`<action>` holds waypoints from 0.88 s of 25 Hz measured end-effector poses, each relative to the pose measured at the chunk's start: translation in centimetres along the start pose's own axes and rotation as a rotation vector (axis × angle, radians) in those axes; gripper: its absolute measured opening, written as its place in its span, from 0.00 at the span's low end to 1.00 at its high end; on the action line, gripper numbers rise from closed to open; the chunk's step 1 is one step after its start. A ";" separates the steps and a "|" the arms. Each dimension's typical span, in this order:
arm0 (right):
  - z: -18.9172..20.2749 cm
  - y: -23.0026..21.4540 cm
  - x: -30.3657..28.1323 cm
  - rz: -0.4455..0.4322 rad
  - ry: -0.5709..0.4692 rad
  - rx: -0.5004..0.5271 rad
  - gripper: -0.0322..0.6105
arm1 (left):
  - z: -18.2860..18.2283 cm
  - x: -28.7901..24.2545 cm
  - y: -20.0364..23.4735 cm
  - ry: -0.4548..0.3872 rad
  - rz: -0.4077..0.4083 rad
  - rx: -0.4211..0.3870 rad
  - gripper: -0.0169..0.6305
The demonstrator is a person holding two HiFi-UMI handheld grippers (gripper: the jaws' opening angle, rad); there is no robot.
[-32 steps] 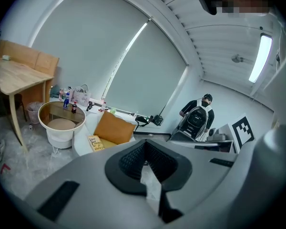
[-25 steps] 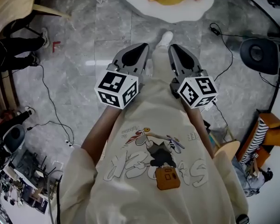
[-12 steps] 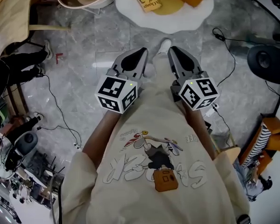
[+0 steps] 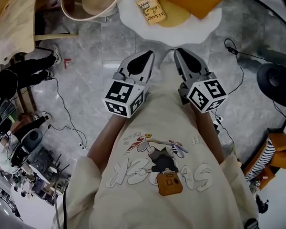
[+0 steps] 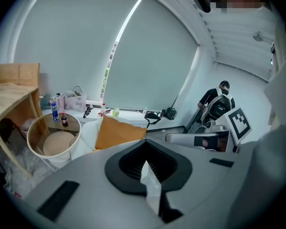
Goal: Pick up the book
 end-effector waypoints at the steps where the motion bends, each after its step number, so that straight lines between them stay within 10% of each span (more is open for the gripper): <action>1: -0.5 -0.6 -0.3 -0.006 0.007 -0.002 0.12 | -0.4 -0.7 -0.1 0.003 -0.003 -0.001 0.04; 22: -5.1 -5.1 -8.0 -0.050 0.110 -0.083 0.12 | -3.2 -8.8 4.7 0.117 0.106 -0.002 0.04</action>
Point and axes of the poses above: the fingertips, and each gripper's own axes: x backward along the fingers, y to its left, z out of its underside, the point moved 4 cm from there along x, backward along the fingers, and after that the axes turned 7 degrees about -x, right-handed, at the moved point
